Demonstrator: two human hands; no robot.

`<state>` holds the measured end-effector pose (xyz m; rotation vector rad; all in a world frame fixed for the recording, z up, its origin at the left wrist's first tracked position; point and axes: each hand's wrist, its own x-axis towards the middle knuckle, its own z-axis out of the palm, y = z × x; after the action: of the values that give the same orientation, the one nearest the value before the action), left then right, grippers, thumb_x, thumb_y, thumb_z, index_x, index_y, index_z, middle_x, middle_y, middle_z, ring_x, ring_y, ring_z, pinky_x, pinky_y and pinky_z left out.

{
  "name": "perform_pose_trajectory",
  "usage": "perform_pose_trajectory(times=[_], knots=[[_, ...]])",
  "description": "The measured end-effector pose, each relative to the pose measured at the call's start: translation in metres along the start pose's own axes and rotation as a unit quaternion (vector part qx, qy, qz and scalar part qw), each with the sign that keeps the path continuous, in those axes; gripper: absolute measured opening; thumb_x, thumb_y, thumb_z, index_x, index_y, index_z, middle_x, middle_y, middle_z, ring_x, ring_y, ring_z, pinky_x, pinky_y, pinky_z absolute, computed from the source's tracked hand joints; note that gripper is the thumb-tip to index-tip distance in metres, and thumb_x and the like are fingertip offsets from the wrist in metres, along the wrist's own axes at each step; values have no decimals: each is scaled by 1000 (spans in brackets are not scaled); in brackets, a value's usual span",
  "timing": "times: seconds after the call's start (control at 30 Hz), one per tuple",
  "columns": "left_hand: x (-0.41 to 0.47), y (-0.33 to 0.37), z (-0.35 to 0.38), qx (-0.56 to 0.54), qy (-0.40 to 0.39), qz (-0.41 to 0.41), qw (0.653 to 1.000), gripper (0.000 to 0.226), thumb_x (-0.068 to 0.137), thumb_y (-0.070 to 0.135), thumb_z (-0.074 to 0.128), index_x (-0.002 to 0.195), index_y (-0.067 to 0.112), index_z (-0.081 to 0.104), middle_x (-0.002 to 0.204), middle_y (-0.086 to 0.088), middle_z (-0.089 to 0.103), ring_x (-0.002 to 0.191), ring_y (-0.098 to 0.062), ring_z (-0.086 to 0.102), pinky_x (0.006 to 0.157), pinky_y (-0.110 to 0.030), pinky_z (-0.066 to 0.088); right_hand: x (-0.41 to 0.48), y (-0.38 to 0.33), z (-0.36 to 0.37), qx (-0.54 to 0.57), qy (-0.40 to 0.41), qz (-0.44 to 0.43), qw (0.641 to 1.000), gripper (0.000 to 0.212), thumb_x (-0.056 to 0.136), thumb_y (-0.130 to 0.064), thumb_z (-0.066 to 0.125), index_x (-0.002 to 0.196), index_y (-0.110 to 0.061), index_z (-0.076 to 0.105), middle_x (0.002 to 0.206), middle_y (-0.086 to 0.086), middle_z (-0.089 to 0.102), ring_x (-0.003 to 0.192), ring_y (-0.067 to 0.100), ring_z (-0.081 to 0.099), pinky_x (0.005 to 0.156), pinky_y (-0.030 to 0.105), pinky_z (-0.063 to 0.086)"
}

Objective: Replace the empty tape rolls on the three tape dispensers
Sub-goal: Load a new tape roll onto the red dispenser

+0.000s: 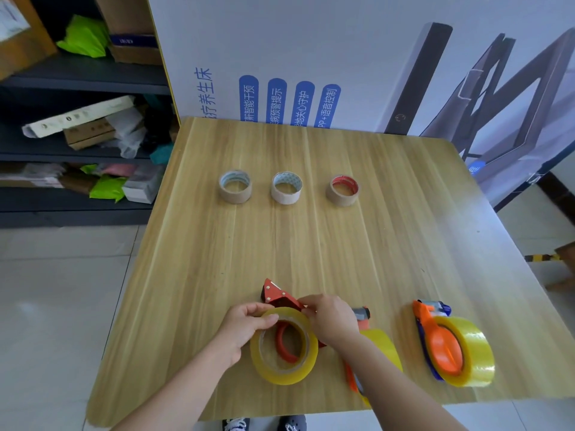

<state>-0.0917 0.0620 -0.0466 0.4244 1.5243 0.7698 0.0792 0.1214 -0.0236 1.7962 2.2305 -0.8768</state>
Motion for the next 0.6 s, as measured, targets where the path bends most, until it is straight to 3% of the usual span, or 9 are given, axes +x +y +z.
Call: perform_pose_trajectory(times=[0.1,0.23,0.33,0.5,0.6], knots=[[3,7,0,44,-17,-3,999,19,72,9,80,89,16,74,89,-3,75,92,-21,67,78,-32,51,2,1,-4,-27,-11,-16,999,26,97,-28,48,113,-35,68,104,-2,72,98,23,64,77,34,54],[7,23,-5,121,-27,-8,992,23,70,8,82,90,14,74,88,-3,74,86,-16,68,66,-24,49,3,2,-5,-61,-13,-30,998,28,97,-23,44,108,-30,69,97,0,71,92,25,65,71,33,51],[7,31,-14,140,-28,-19,990,22,67,4,82,86,12,74,86,-6,75,84,-19,70,74,-29,54,3,3,-5,-67,-5,-34,997,30,95,-20,44,108,-31,69,100,-1,71,96,25,64,71,32,49],[0,20,-12,65,-35,-1,997,26,68,2,82,91,13,75,94,-8,75,89,-21,69,79,-31,53,3,3,-6,-37,-5,-24,999,29,96,-25,47,113,-34,69,103,-2,72,94,22,65,73,31,54],[-3,6,3,16,-6,8,1000,26,69,4,82,91,15,74,95,-5,74,88,-15,67,71,-25,49,4,4,-5,-21,-6,-19,1000,29,96,-27,49,116,-35,68,109,-5,72,99,20,64,77,32,55]])
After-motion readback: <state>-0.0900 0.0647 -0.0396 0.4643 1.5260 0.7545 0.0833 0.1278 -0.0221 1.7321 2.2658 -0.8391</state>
